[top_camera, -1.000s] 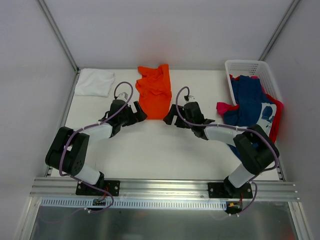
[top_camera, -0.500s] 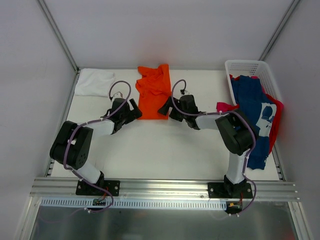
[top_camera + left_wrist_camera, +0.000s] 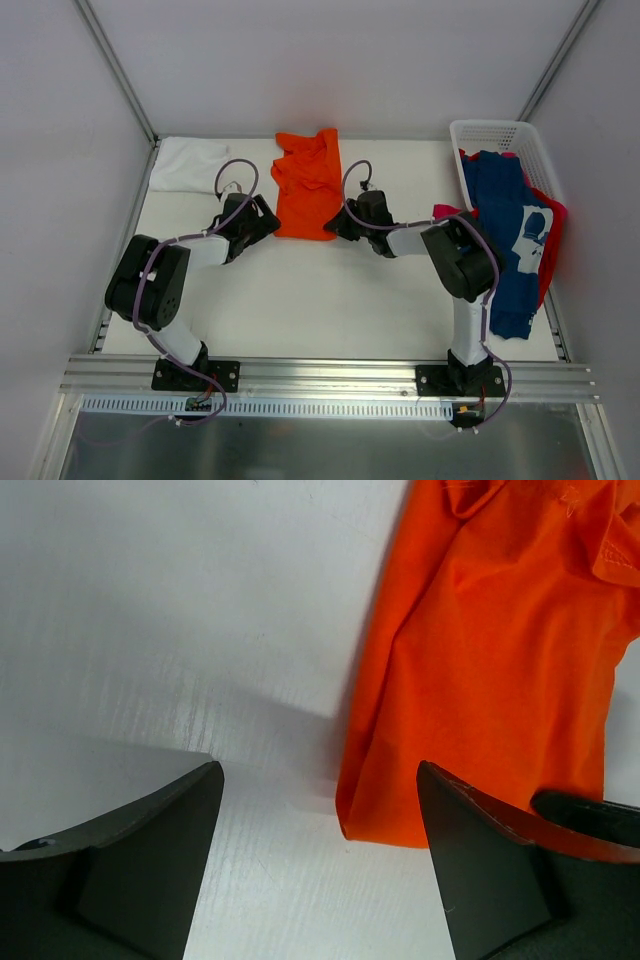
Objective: Fold and stack the t-shirts
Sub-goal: Fold the tshirt
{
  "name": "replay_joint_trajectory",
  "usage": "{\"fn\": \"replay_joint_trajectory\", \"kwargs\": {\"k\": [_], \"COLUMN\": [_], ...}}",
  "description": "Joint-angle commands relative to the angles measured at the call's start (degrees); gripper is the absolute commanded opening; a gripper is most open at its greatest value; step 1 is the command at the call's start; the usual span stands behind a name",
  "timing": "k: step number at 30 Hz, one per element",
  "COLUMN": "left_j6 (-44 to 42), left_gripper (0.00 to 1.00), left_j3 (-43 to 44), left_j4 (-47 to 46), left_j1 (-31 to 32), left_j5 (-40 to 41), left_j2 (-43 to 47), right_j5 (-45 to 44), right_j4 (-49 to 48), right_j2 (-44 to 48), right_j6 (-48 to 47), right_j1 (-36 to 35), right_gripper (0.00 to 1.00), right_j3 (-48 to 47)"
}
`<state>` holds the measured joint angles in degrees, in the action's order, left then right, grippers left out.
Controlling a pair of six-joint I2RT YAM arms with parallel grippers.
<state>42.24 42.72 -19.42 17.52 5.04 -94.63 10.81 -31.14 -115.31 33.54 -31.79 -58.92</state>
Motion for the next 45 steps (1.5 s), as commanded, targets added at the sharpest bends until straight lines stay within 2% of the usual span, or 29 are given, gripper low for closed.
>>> {"fn": "replay_joint_trajectory", "kwargs": {"k": [1, 4, 11, 24, 27, 28, 30, 31, 35, 37, 40, 45], "left_j6": [2.8, 4.7, 10.6, 12.6, 12.8, 12.9, 12.9, 12.9, 12.7, 12.5, 12.4, 13.1], "left_gripper": [0.79, 0.79, 0.76, 0.65, 0.57, 0.48, 0.38, 0.27, 0.04, 0.00, 0.00, 0.00], "left_j3": [1.1, 1.2, 0.2, -0.5, -0.4, -0.4, -0.4, -0.4, -0.2, -0.3, -1.1, -5.0], "left_j4": [-1.7, -2.7, -7.7, -10.9, -10.9, -10.9, -11.0, -10.9, -10.0, -9.1, -8.8, -7.5], "left_j1": [-0.6, -0.6, -0.6, -0.6, -0.6, -0.6, -0.6, -0.6, -0.6, -0.6, -0.5, 0.1], "left_j5": [-0.5, -2.3, -8.6, -10.7, -10.7, -10.6, -10.6, -10.6, -10.4, -10.3, -10.8, -11.5], "left_j2": [-1.2, -2.0, -6.1, -8.2, -8.4, -8.4, -8.6, -8.6, -8.6, -8.4, -7.2, 0.6], "right_j5": [-0.5, -0.7, -0.7, -0.5, -0.6, -0.6, -0.6, -0.5, -0.2, -0.1, -0.3, -0.7], "right_j4": [-1.1, -1.1, -1.1, -1.1, -1.1, -1.1, -1.1, -1.1, -2.3, -2.7, -3.1, -2.3], "right_j2": [0.4, 0.5, 0.2, -0.4, -0.5, -0.6, -0.6, -0.7, -0.7, -0.5, 0.9, 5.8], "right_j6": [0.5, 0.5, 0.8, 1.1, 1.0, 1.2, 1.3, 1.4, 1.9, 2.3, 2.7, 2.8], "right_j1": [0.1, 0.1, 0.1, 0.2, 0.2, 0.2, 0.2, 0.2, 0.2, 0.1, 0.0, -1.1], "right_gripper": [0.10, 0.05, 0.04, 0.01, 0.01, 0.01, 0.01, 0.00, 0.00, 0.00, 0.00, 0.00], "right_j3": [0.8, 1.3, 1.3, 0.2, 0.1, 0.1, 0.1, 0.2, 1.0, 1.9, 3.9, 8.2]}}
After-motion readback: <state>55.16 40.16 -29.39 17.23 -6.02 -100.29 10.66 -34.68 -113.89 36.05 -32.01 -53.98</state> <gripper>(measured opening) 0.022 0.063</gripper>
